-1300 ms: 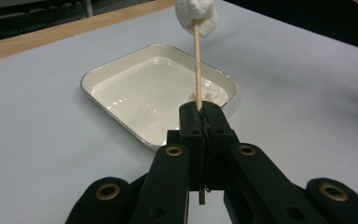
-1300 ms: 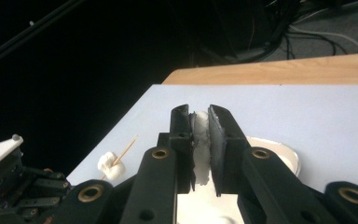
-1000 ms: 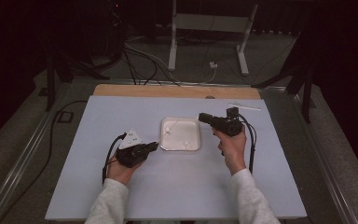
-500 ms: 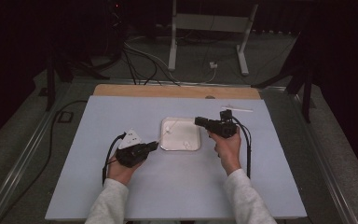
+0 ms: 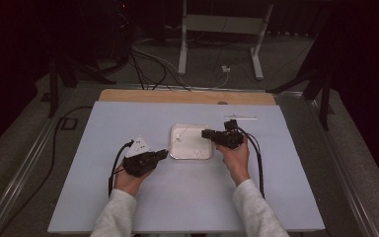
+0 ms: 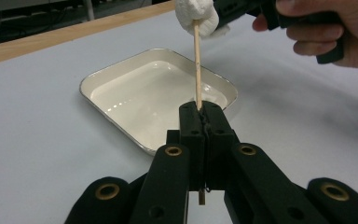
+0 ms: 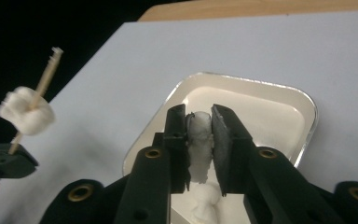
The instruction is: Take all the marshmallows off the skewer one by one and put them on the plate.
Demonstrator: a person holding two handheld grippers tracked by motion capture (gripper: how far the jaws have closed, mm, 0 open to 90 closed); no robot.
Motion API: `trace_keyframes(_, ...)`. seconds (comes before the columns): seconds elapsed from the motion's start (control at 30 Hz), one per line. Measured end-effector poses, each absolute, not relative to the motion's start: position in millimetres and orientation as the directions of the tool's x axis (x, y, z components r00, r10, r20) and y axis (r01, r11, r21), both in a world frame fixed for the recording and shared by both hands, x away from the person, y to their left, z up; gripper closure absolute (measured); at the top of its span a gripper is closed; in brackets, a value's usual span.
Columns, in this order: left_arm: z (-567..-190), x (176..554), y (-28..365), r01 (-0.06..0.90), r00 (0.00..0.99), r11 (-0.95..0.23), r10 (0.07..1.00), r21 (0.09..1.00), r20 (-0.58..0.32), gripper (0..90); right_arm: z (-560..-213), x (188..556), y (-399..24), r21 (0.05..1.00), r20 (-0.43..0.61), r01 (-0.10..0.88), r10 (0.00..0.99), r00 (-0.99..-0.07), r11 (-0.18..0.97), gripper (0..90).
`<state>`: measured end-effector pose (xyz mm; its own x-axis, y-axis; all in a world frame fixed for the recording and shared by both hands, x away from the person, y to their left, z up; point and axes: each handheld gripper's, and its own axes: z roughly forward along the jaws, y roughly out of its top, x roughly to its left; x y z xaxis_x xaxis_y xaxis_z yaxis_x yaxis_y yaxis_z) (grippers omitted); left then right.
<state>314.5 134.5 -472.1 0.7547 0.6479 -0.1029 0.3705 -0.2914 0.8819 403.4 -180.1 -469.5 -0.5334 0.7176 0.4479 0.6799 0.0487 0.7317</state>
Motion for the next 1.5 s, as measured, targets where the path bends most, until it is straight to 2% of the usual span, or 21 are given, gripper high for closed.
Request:
trace_keyframes(0.1,-472.3,314.6,134.9,0.372,0.754,-0.29,0.648,0.882,-0.105,90.0,-474.1,404.8,-177.6,0.72,0.444,0.691,0.724,-0.528,0.063,72.4)
trace_keyframes(0.3,-472.7,314.8,134.2,0.372,0.756,-0.293,0.646,0.881,-0.104,90.0,-481.1,407.3,-174.0,0.696,0.432,0.713,0.746,-0.506,0.081,48.6)
trace_keyframes(0.47,-472.3,314.7,134.8,0.372,0.751,-0.289,0.652,0.882,-0.104,90.0,-479.8,406.5,-174.0,0.688,0.468,0.721,0.713,-0.522,0.077,37.4)
trace_keyframes(0.63,-472.4,314.7,134.6,0.373,0.75,-0.287,0.653,0.882,-0.104,90.0,-470.2,399.9,-171.5,0.719,0.454,0.69,0.697,-0.555,0.081,26.8)
trace_keyframes(0.93,-472.6,314.7,134.0,0.374,0.746,-0.283,0.658,0.883,-0.106,90.0,-457.4,392.8,-170.5,0.736,0.48,0.675,0.654,-0.585,0.063,22.5)
trace_keyframes(1.5,-470.0,313.1,131.6,0.368,0.75,-0.261,0.65,0.893,-0.119,90.0,-446.3,382.5,-147.5,0.743,0.513,0.664,0.57,-0.642,0.079,25.3)
